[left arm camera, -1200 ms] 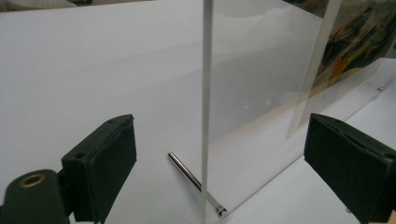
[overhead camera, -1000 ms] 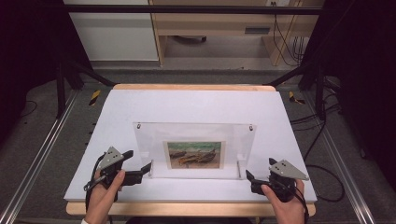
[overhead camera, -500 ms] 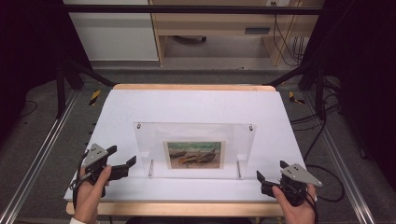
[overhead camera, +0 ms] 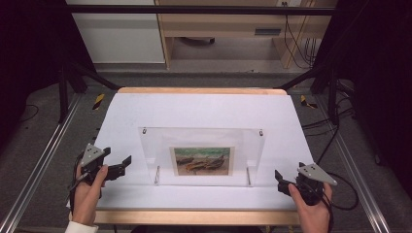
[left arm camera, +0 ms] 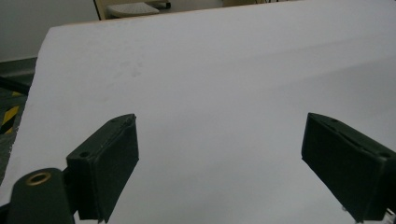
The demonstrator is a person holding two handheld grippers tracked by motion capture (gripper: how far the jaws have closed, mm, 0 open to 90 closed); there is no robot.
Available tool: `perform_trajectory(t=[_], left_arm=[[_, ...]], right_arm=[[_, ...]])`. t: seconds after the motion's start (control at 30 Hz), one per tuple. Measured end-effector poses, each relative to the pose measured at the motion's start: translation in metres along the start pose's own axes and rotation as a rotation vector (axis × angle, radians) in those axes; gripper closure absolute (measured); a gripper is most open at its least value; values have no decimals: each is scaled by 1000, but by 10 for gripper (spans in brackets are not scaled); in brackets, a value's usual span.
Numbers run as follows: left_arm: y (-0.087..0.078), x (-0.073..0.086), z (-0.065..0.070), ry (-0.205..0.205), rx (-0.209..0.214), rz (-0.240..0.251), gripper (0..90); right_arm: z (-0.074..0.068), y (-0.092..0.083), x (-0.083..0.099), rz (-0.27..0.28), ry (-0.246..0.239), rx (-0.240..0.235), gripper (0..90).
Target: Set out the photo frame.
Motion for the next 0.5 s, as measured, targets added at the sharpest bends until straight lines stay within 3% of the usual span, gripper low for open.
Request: perform_trajectory(t=[0.37,0.5], left_arm=[[18,-2,-3,3,63,-29,86],[25,-5,-6,-22,88,-9,53]], right_arm=[[0,21,-9,-21,13,18,111],[2,33,-15,-19,12,51,111]])
Point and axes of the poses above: each handheld gripper's, and its own axes: y roughly forward along the jaws, x roughly out of its underside, z roughly to its right, the point moved 1 cm from there along y, roughly forward along the jaws, and after that the axes turned 14 degrees about y, right-handed, at the moved point
